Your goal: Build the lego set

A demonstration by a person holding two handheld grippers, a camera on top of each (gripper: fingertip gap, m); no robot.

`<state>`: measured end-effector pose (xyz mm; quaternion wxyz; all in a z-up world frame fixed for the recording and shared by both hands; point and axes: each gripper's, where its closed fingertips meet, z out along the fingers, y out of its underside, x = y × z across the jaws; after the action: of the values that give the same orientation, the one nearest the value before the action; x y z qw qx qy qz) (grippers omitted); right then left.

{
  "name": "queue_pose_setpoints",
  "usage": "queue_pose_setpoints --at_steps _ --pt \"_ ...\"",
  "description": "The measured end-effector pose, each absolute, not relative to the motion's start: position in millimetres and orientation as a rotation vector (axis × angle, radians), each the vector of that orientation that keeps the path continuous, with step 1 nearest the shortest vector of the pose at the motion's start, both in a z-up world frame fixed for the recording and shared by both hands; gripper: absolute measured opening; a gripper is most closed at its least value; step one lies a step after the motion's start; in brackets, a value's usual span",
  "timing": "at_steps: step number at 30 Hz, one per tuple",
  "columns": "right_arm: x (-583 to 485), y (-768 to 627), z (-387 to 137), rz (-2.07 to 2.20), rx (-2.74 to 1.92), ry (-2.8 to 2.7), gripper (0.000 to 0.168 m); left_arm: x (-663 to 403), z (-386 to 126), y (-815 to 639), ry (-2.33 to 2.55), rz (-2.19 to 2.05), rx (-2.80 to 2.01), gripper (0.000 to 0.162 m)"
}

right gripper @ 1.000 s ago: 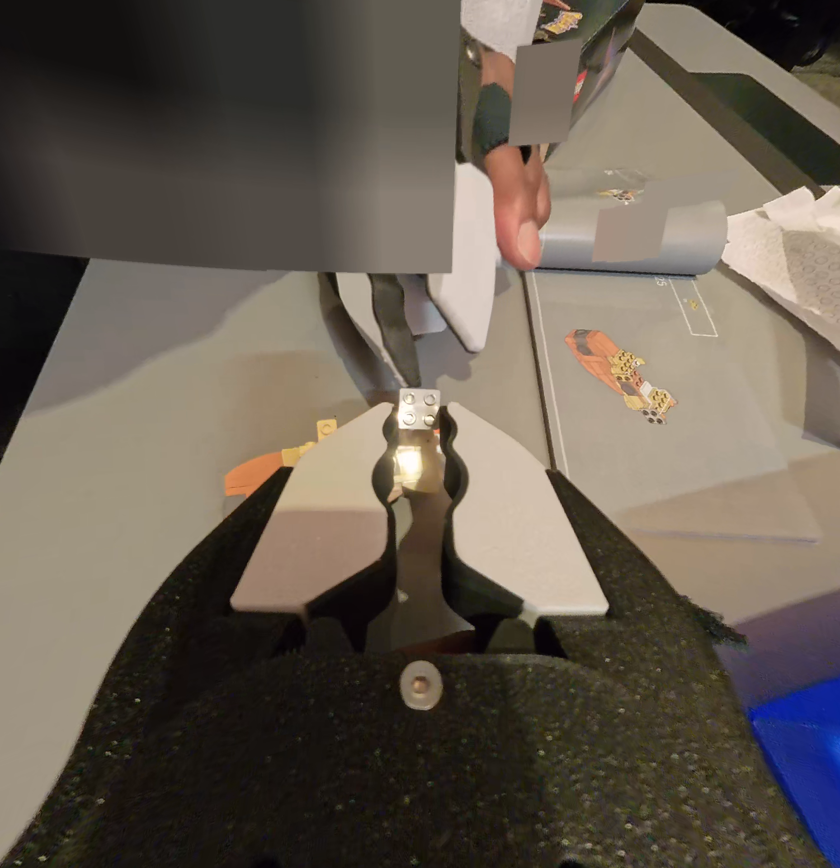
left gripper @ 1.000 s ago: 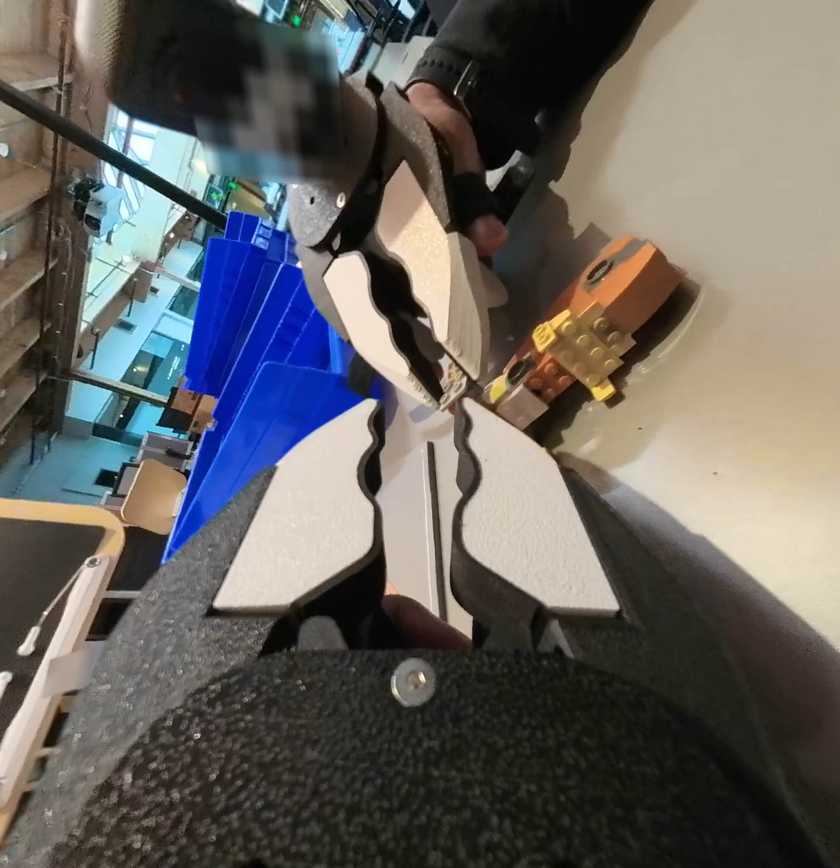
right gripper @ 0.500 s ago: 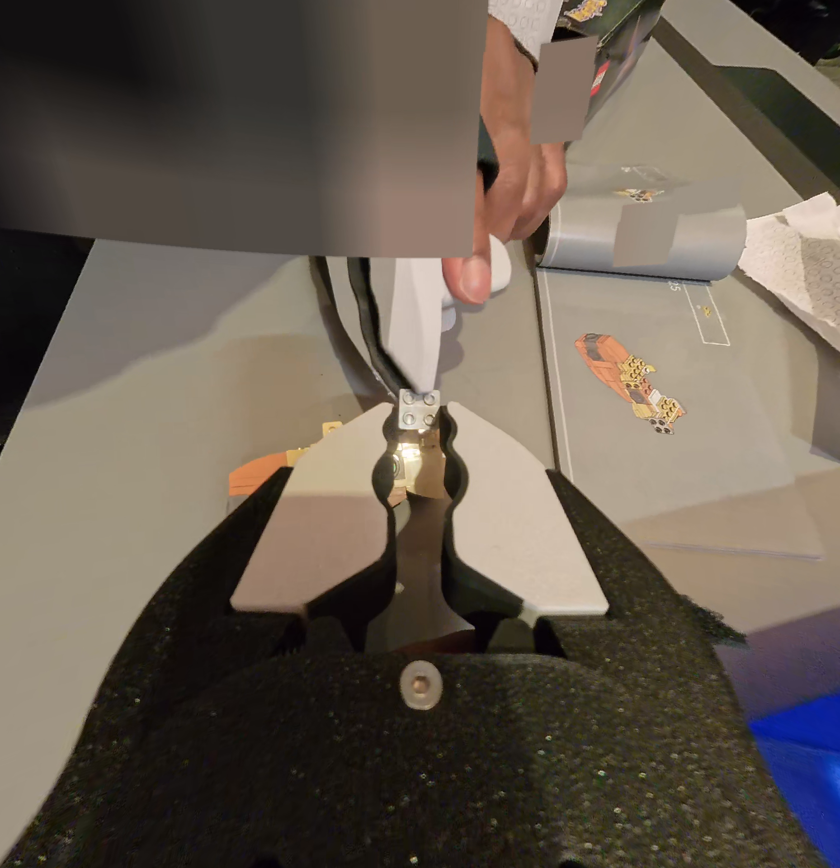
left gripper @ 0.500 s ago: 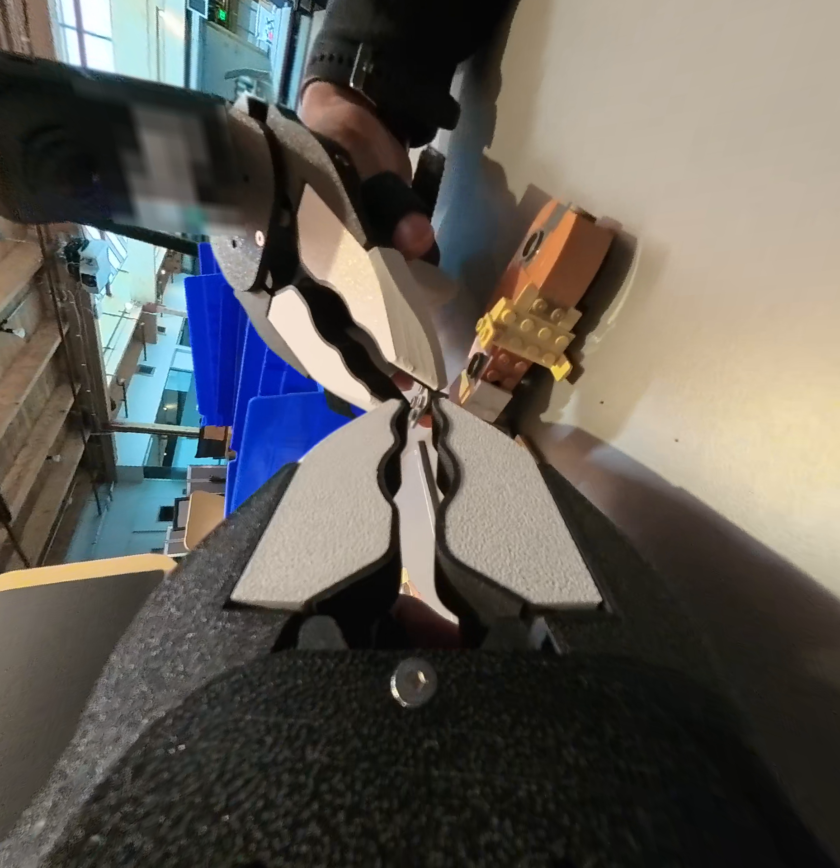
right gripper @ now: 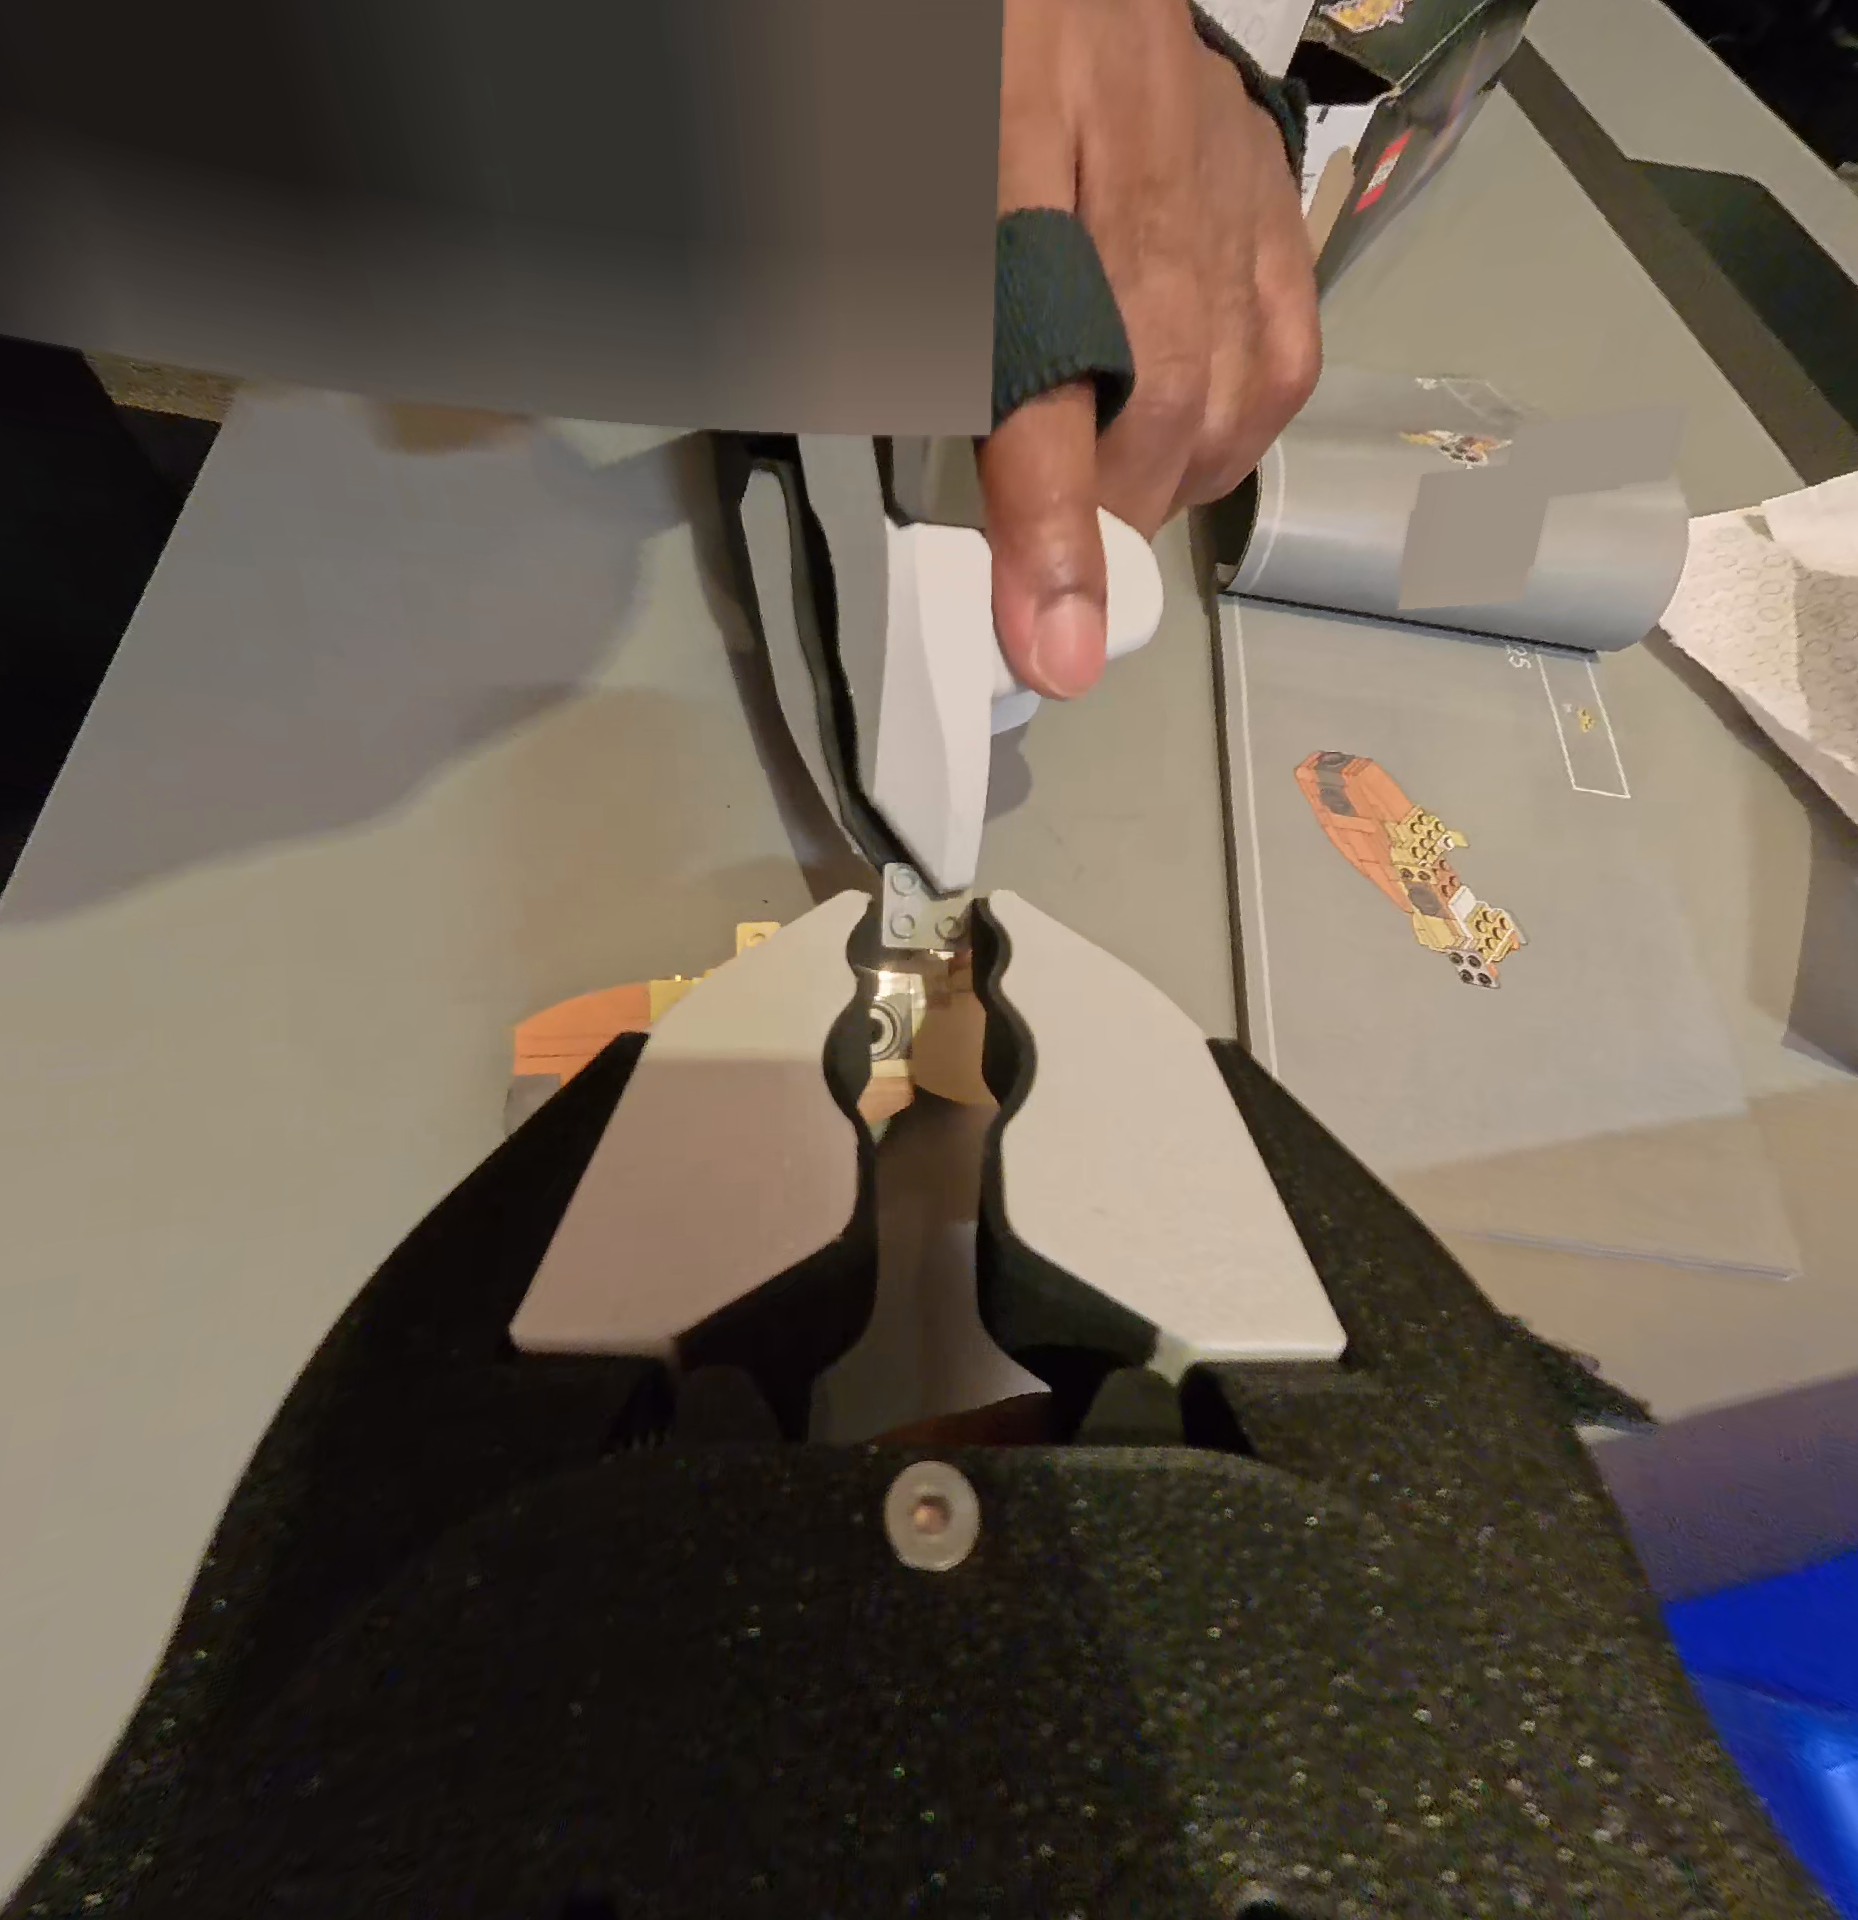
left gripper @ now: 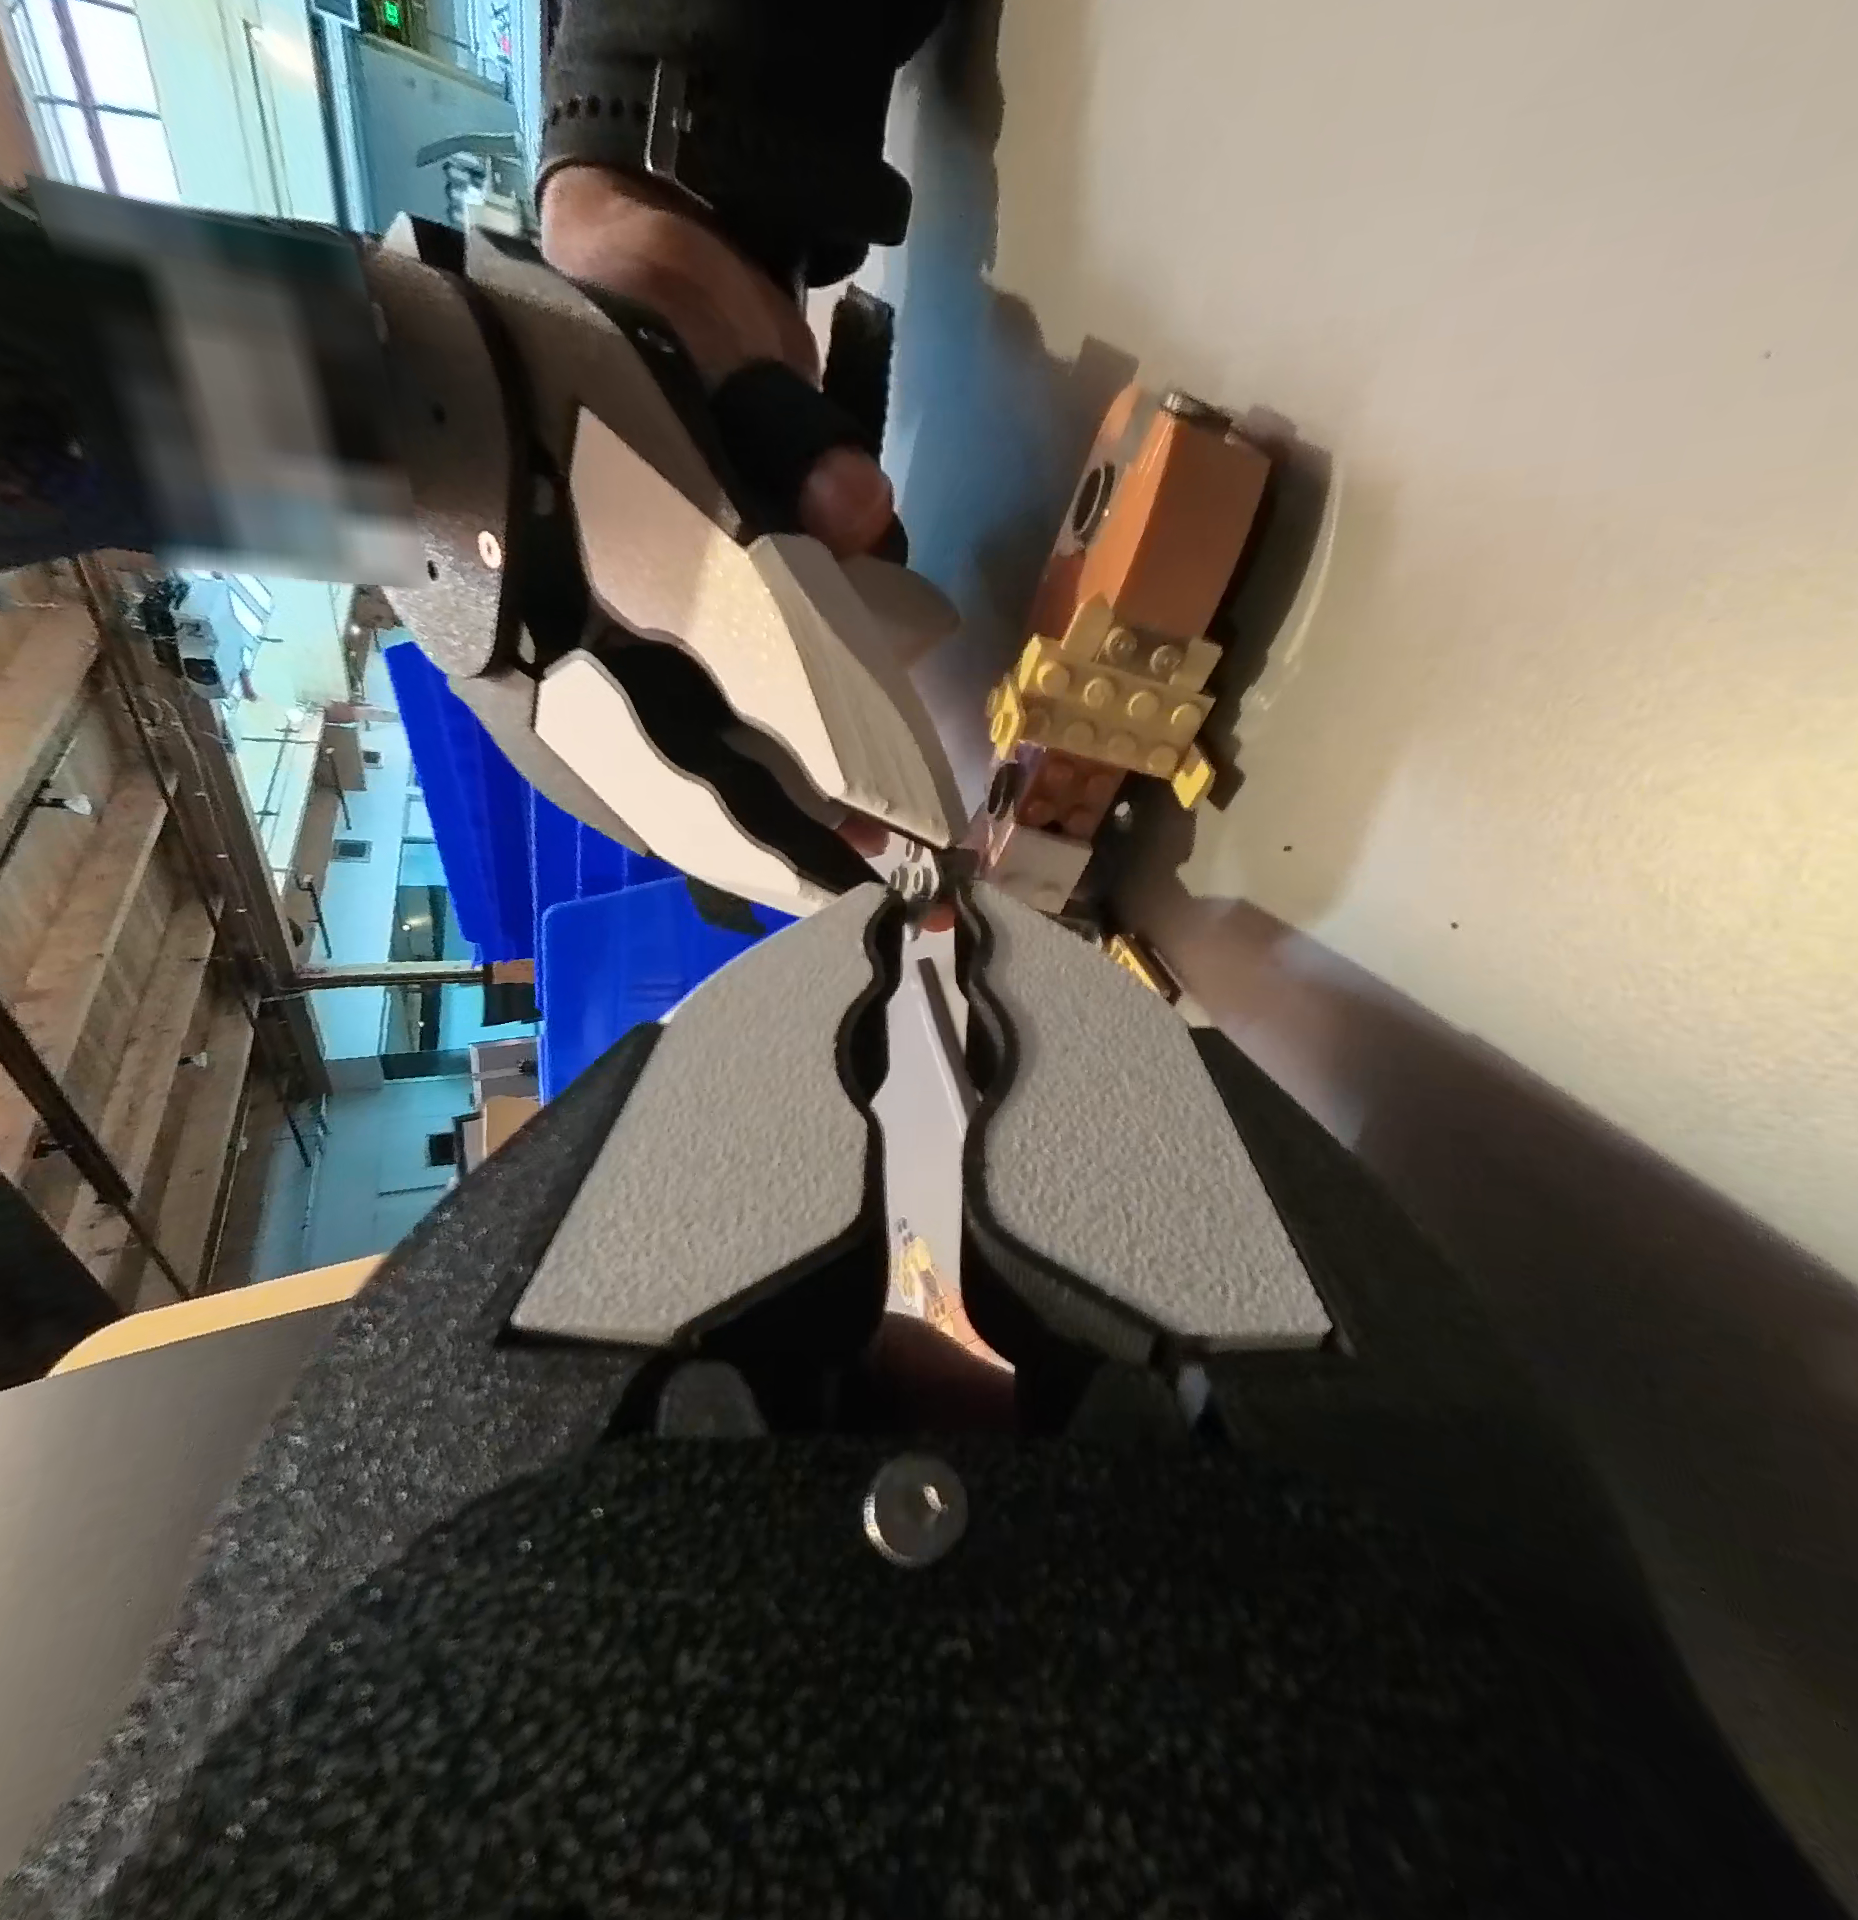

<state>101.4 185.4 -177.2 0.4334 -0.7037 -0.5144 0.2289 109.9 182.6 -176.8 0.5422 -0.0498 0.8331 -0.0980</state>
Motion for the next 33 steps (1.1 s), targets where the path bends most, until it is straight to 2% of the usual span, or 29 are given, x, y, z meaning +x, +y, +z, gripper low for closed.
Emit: queue_pose_setpoints --at_steps 10,13,19,25,33 --pt "104.6 187.2 -171.8 0.574 -1.724 -1.242 0.017 114.2 -174.5 184.4 1.934 -0.269 -0.152 0.003" --pt "110.9 189.0 -172.0 0.548 -1.729 -1.227 0.021 116.1 -174.0 185.8 1.930 -0.307 -0.196 0.003" --pt "135.6 194.0 -190.9 0.401 -1.753 -1.254 0.015 116.3 -172.8 190.7 1.937 -0.335 -0.247 0.003" --pt "132.7 198.6 -181.0 0.051 -1.410 -1.370 0.020 115.2 -178.8 198.0 1.966 -0.212 -0.202 0.003" --pt "120.6 197.9 -170.1 -0.048 -1.202 -1.375 0.030 115.5 -181.6 198.3 2.019 -0.084 -0.119 0.003"
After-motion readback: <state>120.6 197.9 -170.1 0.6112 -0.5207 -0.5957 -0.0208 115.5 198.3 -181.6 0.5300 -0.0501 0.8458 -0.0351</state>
